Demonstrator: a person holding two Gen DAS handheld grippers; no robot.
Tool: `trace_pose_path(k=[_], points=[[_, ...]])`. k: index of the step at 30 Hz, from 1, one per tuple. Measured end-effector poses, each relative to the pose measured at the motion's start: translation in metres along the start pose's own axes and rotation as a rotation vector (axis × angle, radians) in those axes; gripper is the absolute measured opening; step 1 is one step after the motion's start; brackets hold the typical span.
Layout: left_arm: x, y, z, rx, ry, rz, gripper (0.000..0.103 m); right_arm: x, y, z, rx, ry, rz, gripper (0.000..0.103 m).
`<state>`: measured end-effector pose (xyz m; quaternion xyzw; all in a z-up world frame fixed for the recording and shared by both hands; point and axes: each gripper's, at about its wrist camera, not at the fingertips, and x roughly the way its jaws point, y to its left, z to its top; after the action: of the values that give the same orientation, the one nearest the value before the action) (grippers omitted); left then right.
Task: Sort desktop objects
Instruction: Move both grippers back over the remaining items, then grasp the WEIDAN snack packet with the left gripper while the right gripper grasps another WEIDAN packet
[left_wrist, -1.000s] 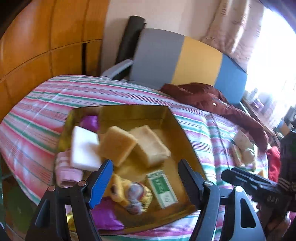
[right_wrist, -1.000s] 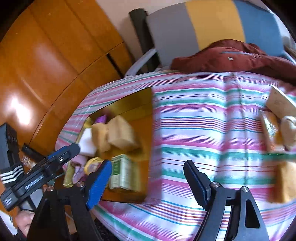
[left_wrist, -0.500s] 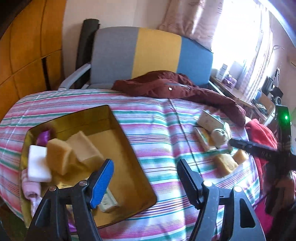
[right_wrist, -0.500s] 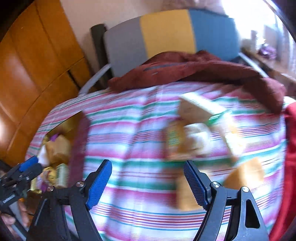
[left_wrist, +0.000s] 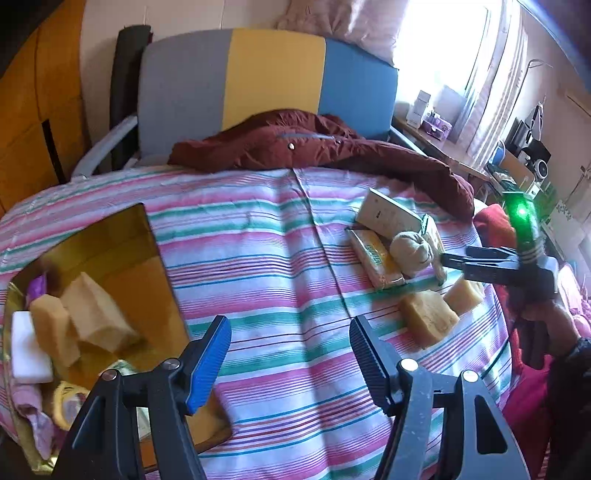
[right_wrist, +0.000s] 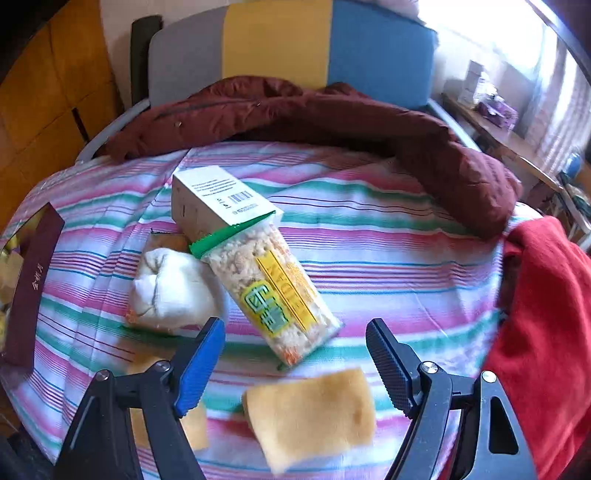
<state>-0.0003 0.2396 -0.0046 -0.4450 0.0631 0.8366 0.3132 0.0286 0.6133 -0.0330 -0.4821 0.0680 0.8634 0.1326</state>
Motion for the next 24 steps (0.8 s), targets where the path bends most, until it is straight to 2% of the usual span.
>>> trace_pose_path(k=[11,12,15,16,20,24], points=[[0.041,-0.017,0.008,0.026,0.073,0.012,0.067,0.034,0.004,0.016,-0.073,0.007,0.006,0.078],[0.045,-0.02,0.009,0.027,0.081,0.011,0.067,0.036,0.004,0.017,-0.077,0.006,0.009,0.075],[0.057,-0.027,0.014,0.033,0.094,0.013,0.067,0.042,0.005,0.019,-0.082,0.019,0.013,0.051],[0.061,-0.03,0.016,0.036,0.096,0.012,0.067,0.045,0.004,0.019,-0.081,0.026,0.007,0.049],[0.08,-0.042,0.026,0.037,0.117,0.012,0.067,0.042,-0.001,0.017,-0.055,0.033,0.016,0.046],[0.1,-0.057,0.039,0.053,0.123,0.011,0.067,0.044,-0.004,0.016,-0.043,0.055,-0.011,0.046]])
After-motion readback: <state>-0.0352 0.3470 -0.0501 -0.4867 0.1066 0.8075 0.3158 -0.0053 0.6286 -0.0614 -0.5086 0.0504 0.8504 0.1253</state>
